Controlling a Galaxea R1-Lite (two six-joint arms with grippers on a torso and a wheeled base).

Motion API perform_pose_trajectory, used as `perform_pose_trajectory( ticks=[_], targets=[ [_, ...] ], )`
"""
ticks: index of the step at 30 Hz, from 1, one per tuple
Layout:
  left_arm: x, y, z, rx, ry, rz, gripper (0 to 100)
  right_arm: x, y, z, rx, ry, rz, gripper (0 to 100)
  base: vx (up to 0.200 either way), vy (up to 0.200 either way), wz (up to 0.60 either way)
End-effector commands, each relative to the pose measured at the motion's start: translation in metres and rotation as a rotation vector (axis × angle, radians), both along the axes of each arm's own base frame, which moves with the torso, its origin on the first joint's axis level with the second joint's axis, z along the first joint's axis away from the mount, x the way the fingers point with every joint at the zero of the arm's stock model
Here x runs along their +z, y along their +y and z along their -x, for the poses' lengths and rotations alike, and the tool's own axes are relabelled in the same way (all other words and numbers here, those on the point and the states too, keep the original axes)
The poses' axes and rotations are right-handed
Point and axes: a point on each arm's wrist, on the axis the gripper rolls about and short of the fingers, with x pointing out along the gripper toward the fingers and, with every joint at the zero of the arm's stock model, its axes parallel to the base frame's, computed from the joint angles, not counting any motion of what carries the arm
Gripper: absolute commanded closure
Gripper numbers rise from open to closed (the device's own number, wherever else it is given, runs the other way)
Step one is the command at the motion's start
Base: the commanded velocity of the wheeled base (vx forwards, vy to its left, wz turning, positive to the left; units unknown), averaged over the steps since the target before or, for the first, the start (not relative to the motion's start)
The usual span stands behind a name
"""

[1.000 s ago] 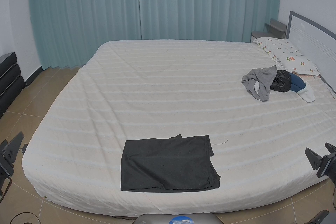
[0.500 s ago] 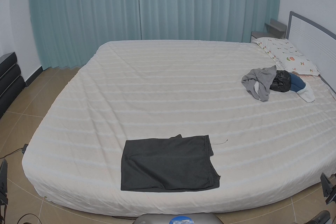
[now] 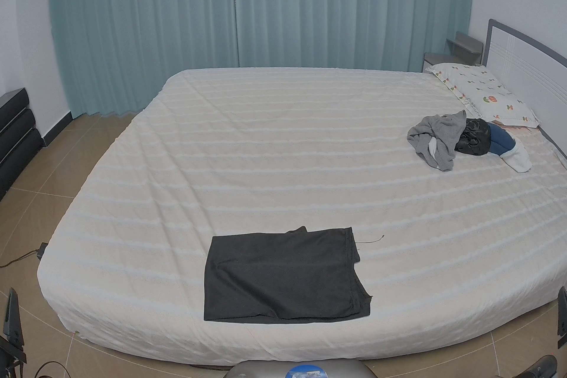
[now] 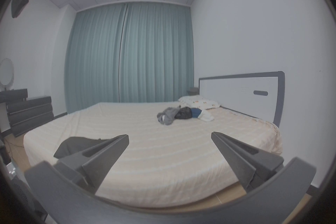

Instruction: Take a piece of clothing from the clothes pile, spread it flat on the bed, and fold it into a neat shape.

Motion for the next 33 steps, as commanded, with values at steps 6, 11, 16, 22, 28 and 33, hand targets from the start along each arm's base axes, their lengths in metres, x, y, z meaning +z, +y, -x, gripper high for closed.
perform_pose_trajectory(
  ticks=[6, 11, 16, 22, 28, 33],
  targets=[
    [-0.031, 0.0, -0.018, -0.001, -0.075, -0.037, 0, -0.032, 0.0, -0.018, 0.007, -0.079, 0.02, 0, 0.0, 0.0, 0.0],
    [-0.036, -0.001, -0.019, -0.029, -0.02, -0.037, 0, -0.036, 0.0, -0.018, 0.011, -0.043, 0.011, 0, 0.0, 0.0, 0.0],
    [-0.043, -0.002, -0.02, -0.085, 0.033, 0.022, 0, -0.036, 0.0, -0.018, 0.015, -0.047, -0.009, 0, 0.0, 0.0, 0.0],
    [-0.044, -0.003, -0.02, -0.122, 0.043, 0.031, 0, -0.036, 0.0, -0.018, 0.005, -0.045, 0.0, 0, 0.0, 0.0, 0.0],
    [-0.044, -0.004, -0.02, -0.164, 0.05, 0.009, 0, -0.036, 0.0, -0.018, 0.002, -0.026, 0.082, 0, 0.0, 0.0, 0.0],
    [-0.046, -0.005, -0.02, -0.218, 0.072, -0.038, 0, -0.036, 0.001, -0.018, 0.023, -0.016, 0.11, 0, 0.0, 0.0, 0.0]
  ],
)
